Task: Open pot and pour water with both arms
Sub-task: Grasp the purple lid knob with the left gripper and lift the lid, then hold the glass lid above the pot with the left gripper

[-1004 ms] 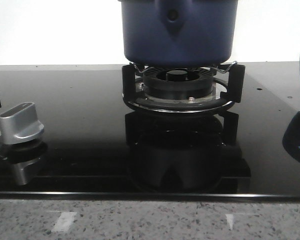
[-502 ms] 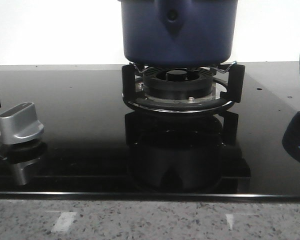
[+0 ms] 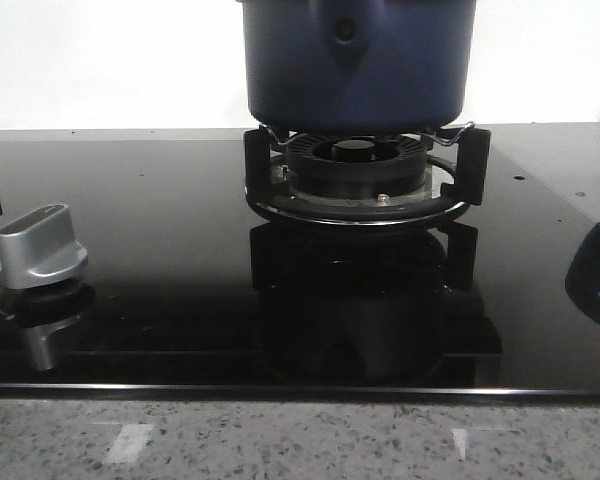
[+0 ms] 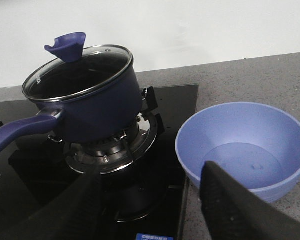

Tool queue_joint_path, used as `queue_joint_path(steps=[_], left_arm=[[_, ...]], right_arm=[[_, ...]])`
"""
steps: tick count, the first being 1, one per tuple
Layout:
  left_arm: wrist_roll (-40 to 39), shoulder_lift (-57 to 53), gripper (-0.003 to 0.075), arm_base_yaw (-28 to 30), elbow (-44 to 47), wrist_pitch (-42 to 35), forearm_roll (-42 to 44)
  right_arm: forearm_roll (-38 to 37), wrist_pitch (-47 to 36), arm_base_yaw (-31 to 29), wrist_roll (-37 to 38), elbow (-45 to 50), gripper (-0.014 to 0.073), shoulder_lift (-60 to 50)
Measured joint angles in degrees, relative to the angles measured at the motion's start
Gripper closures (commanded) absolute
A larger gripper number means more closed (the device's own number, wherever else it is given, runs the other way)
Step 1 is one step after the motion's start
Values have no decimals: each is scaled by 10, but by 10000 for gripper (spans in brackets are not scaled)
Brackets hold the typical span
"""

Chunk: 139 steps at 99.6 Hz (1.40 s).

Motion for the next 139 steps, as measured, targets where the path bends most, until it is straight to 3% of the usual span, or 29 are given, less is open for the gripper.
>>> queue_joint_path(steps=[20, 37, 49, 64, 86, 139], left_arm=[[60, 98, 174, -13, -61, -3, -50], [190, 168, 174, -65, -101, -12, -59], [240, 212, 174, -91, -121, -30, -98], [251, 270, 174, -94, -145, -52, -155], [262, 337, 174, -94, -183, -61, -171], [298, 412, 174, -94, -207, -79, -250]], right_arm=[[0, 0, 7, 0, 0, 200, 0], [0, 0, 9, 0, 0, 200, 0], [0, 0, 14, 0, 0, 200, 0], [0, 1, 19, 0, 0, 200, 0], [0, 5, 19, -1, 0, 200, 0], [-1, 9, 24, -1, 0, 200, 0]])
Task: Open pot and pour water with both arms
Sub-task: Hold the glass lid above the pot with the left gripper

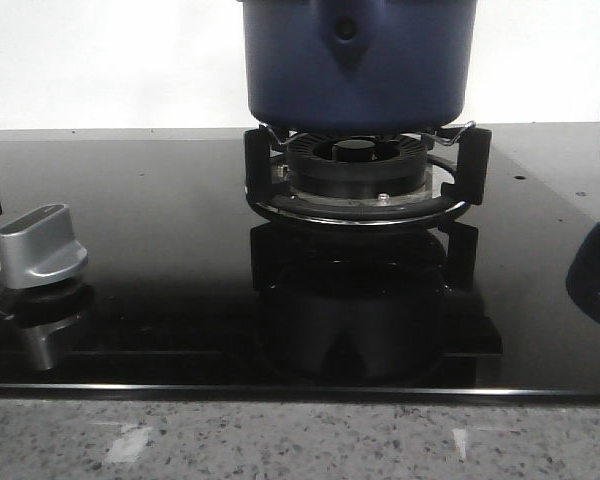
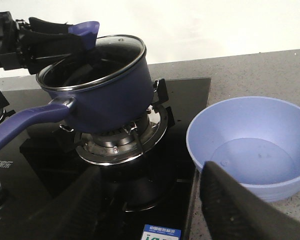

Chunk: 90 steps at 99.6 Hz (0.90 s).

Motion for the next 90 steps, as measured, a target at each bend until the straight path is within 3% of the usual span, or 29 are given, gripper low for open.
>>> queue_joint_path(steps=[90], left_arm=[[58, 21, 174, -6, -3, 13, -38]], right_arm=[[-2, -13, 0, -1, 19, 200, 0]])
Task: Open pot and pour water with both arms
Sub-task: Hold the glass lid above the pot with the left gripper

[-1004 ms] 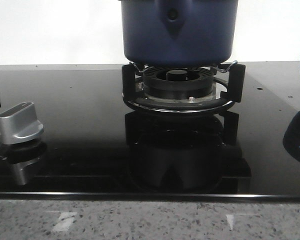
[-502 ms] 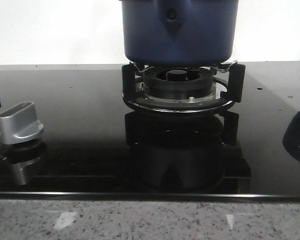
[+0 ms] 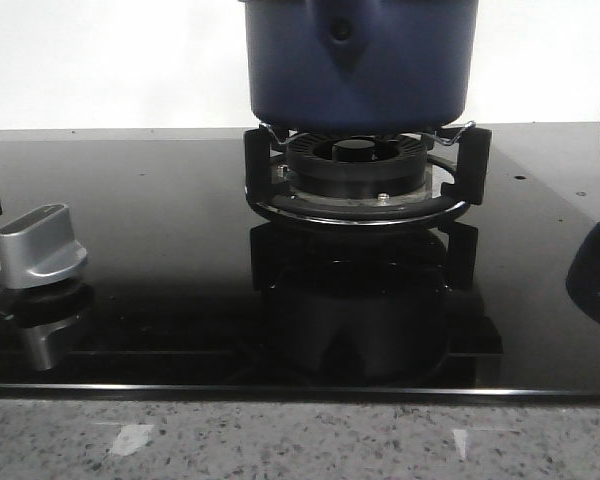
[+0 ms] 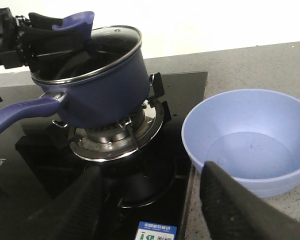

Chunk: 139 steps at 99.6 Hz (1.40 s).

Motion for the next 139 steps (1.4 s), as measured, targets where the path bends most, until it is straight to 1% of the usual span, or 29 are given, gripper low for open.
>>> queue_joint_path(steps=[56, 61, 88, 106, 118, 139], left_arm=[[7, 0, 178, -7, 0, -9, -2], [7, 0, 196, -8, 0, -10, -2], [12, 0, 367, -10, 0, -9, -4], [16, 0, 446, -10, 0, -7, -3], [16, 0, 475, -10, 0, -5, -3], [14, -8, 478, -10, 0, -8, -1]], right_arm=[[0, -5, 0, 0, 0, 200, 0], [0, -6, 0, 0, 0, 200, 0], [0, -6, 0, 0, 0, 200, 0], [0, -6, 0, 0, 0, 200, 0], [0, -6, 0, 0, 0, 200, 0], [-1, -6, 0, 0, 0, 200, 0]])
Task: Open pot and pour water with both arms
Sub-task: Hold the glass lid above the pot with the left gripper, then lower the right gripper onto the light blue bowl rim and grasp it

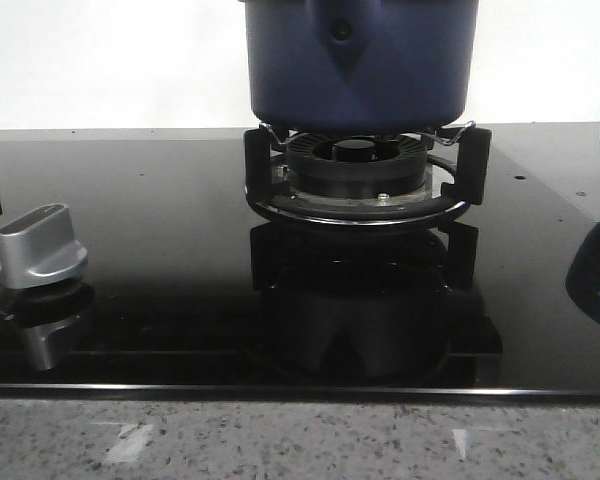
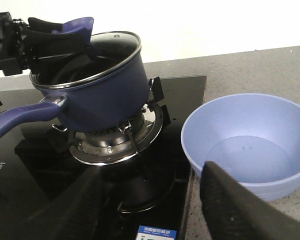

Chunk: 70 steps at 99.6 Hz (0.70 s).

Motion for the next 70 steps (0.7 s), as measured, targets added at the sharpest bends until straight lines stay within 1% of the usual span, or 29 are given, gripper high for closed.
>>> queue_joint_path(steps=[33, 41, 53, 70], left_arm=[[-1, -41, 478, 0, -14, -4, 11], [-12, -52, 478, 4, -14, 2, 11], [-46, -69, 477, 29, -14, 23, 15], [-91, -115, 477, 85, -3, 56, 22]], right_arm=[[-4, -3, 0, 0, 0, 200, 0], [-5, -3, 0, 0, 0, 200, 0], [-6, -4, 0, 0, 0, 200, 0], [-6, -4, 0, 0, 0, 200, 0]])
